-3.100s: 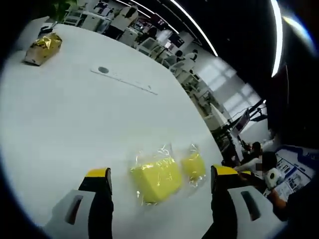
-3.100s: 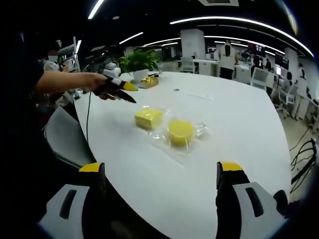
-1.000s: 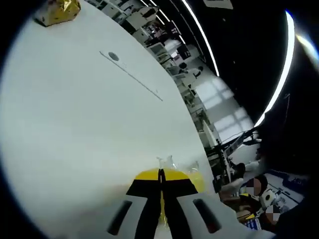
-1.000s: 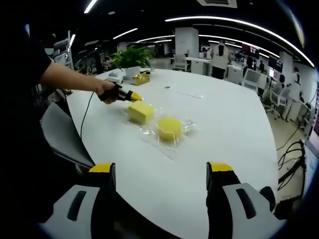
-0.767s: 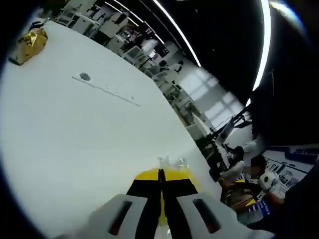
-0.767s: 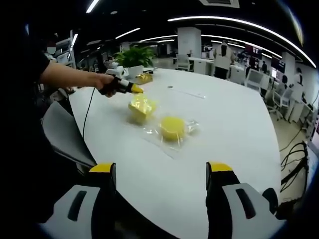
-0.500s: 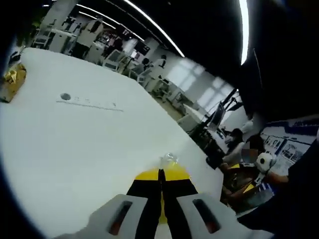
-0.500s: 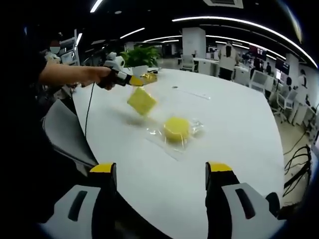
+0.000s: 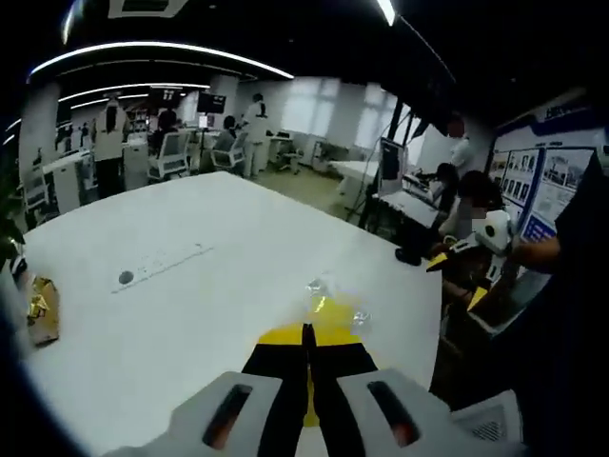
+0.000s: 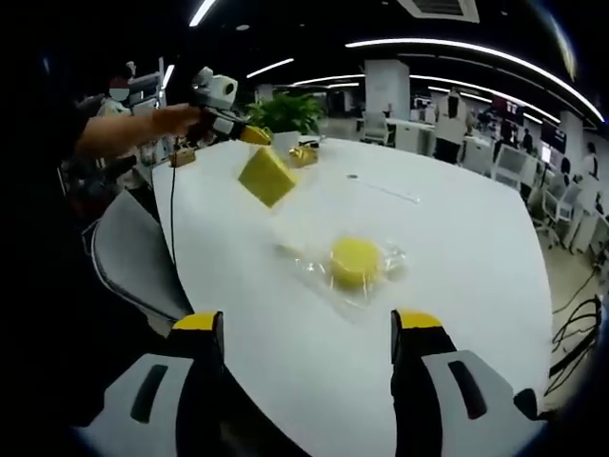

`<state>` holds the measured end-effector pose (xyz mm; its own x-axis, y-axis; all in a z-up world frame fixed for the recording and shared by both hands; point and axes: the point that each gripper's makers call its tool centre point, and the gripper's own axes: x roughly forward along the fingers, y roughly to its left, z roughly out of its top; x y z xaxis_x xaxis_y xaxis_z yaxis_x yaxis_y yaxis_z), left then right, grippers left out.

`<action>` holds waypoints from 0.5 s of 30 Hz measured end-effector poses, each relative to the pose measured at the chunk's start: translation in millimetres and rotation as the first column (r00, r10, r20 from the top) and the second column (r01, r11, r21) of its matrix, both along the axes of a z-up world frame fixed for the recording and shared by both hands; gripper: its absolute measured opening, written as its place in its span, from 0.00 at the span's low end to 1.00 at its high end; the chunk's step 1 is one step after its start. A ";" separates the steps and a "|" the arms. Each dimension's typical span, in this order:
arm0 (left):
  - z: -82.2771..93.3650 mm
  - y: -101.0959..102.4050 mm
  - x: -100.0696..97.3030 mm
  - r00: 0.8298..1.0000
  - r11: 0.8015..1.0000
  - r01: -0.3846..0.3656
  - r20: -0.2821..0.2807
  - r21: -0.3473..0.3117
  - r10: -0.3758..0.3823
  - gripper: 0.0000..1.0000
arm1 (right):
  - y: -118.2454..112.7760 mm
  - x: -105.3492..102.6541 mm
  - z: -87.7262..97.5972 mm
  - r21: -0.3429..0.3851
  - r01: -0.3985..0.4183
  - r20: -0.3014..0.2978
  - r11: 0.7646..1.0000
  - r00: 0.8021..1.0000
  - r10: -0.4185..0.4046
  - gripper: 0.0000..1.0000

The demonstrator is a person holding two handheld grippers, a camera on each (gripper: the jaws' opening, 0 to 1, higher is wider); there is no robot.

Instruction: Compare the silicone blocks by pressing each to a similar depth, holding the contact briefly, and releasing to observe deformation and rebound differences across the visible hardness samples.

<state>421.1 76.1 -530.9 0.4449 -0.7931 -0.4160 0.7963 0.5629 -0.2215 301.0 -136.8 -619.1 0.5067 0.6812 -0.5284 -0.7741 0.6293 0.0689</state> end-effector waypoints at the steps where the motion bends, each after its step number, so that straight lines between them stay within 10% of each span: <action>1: 8.6 -4.4 -3.4 0.999 1.000 0.026 0.019 0.005 -0.026 0.00 | 1.7 0.7 1.6 0.002 -0.007 0.004 1.000 1.000 0.007 0.66; 15: 67.4 -63.5 -51.4 0.930 0.941 0.339 0.147 0.005 -0.336 0.00 | 27.4 17.8 41.4 0.047 -0.106 0.084 0.993 0.991 0.102 0.66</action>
